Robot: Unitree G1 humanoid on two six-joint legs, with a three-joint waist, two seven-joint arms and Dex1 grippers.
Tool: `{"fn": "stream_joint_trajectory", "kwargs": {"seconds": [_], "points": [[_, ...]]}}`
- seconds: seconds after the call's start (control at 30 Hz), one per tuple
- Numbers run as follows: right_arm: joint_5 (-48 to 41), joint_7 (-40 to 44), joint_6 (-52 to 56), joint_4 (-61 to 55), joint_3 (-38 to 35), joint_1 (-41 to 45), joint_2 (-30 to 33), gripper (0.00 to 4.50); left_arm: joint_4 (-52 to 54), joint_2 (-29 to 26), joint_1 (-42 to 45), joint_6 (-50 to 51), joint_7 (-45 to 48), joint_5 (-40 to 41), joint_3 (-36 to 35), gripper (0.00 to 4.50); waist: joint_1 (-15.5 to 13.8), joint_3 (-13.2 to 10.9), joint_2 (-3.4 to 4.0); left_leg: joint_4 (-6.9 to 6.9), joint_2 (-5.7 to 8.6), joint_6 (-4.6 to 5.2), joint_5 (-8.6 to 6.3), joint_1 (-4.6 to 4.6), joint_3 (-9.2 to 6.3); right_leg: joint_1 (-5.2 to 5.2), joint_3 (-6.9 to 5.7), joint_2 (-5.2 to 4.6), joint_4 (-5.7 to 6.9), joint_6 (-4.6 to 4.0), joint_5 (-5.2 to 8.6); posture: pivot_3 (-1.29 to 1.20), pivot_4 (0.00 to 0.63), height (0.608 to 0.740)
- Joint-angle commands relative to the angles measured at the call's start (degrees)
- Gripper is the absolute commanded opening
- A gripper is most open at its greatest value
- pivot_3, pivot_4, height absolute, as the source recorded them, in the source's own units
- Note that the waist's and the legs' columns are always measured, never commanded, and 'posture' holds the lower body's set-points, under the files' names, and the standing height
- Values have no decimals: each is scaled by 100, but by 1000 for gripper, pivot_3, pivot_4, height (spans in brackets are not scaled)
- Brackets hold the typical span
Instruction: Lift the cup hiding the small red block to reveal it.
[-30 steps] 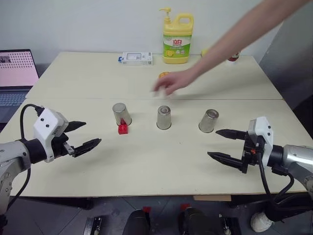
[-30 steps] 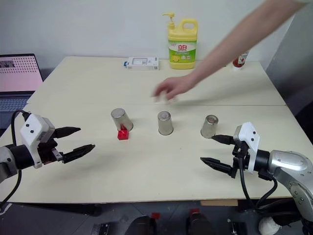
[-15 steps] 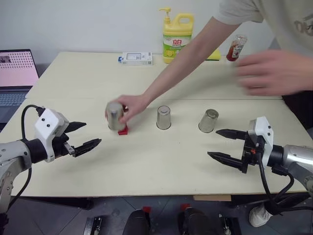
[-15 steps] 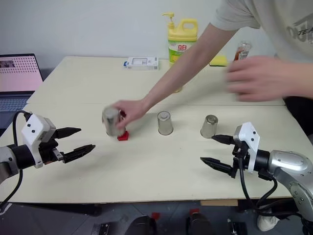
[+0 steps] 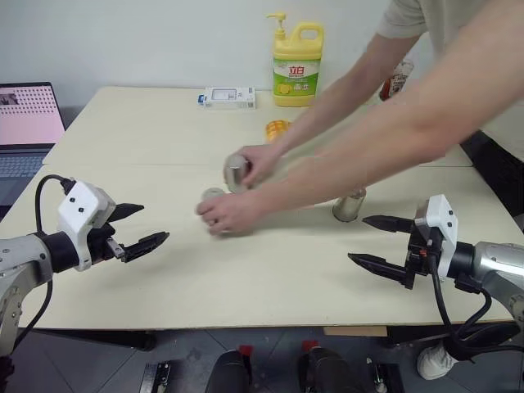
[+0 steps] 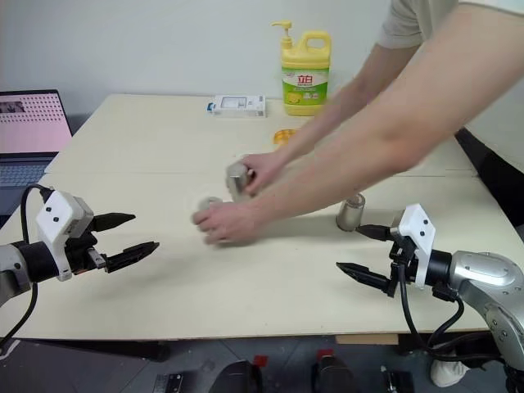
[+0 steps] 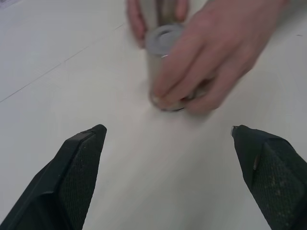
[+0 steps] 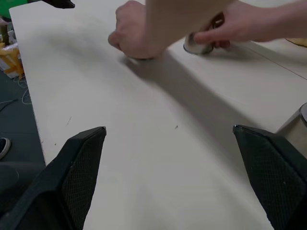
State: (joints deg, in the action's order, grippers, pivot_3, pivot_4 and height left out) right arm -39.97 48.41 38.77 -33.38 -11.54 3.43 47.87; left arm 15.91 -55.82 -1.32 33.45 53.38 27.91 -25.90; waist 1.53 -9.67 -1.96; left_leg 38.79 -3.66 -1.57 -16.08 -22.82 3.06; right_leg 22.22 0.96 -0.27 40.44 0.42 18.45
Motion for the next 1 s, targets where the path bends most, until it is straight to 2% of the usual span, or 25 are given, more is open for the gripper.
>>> {"fn": "stream_joint_trajectory", "kwargs": {"seconds": [0.03, 0.53, 0.7, 1.0], "points": [[-30, -22, -84, -118, -74, 5, -9, 4500, 52, -59, 106, -38, 22, 11, 4, 4451, 0, 0, 0, 0, 0, 0, 0, 0, 0, 0, 0, 0, 0, 0, 0, 0, 150, 740], [-159, -552, 192, -141, 151, 529, -326, 4500, 312, 15, 526, 64, 9, 202, 425, 4451, 1, 0, 0, 0, 0, 0, 0, 0, 0, 0, 1, 0, 1, 0, 0, 0, 150, 740], [-254, -628, 361, -214, 209, 684, -329, 4500, 346, 159, 956, 75, -85, 70, 1052, 4451, -7, 0, 0, 0, 3, 0, 0, -2, -1, 0, 0, 0, 0, 0, 0, 0, 150, 740], [-410, -750, 576, -506, 252, 723, -308, 4500, -156, 799, 2095, 5, -337, -284, 2157, 4451, -7, 0, 0, 2, 4, 0, 0, -4, -2, 0, 1, 4, 1, 0, 0, 0, 150, 740]]}}
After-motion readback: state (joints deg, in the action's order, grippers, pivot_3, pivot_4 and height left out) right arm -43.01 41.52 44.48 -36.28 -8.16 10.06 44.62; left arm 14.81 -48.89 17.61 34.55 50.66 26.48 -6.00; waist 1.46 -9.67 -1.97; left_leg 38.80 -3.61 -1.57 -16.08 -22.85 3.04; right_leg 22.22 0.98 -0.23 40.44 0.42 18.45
